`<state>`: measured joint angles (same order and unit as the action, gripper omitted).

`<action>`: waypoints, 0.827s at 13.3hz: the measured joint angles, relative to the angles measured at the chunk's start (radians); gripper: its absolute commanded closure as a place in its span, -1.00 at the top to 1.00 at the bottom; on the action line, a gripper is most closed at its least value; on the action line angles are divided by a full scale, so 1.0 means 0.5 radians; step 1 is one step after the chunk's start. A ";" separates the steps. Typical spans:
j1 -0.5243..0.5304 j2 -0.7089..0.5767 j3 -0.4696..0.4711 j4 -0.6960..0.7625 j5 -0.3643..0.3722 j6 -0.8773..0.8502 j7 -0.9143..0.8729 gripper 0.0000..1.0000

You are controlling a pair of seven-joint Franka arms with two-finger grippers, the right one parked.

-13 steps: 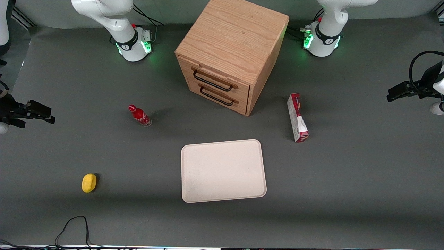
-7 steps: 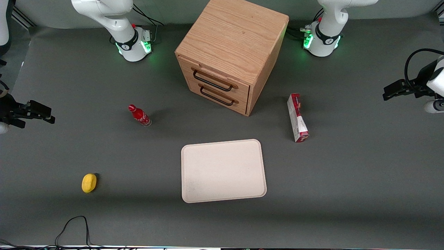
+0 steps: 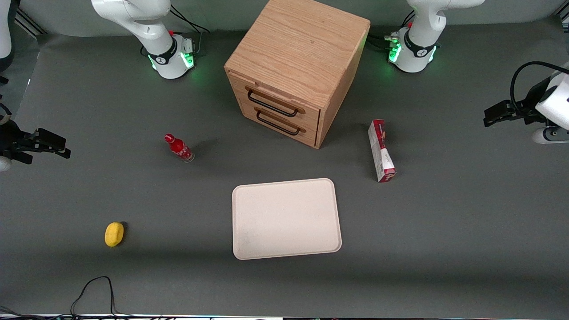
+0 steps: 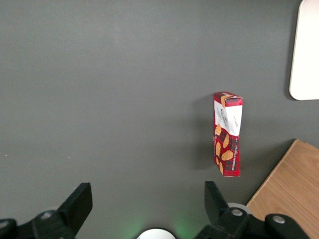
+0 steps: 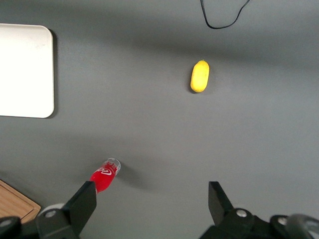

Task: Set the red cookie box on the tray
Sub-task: 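Move the open left gripper over the upright red cookie box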

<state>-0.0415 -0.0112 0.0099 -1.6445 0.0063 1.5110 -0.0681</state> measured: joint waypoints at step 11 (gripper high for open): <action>-0.023 -0.011 -0.628 0.191 -0.096 -0.153 -0.930 1.00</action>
<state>-0.0529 -0.0166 -0.3042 -1.5491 -0.0418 1.4344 -0.5332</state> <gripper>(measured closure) 0.000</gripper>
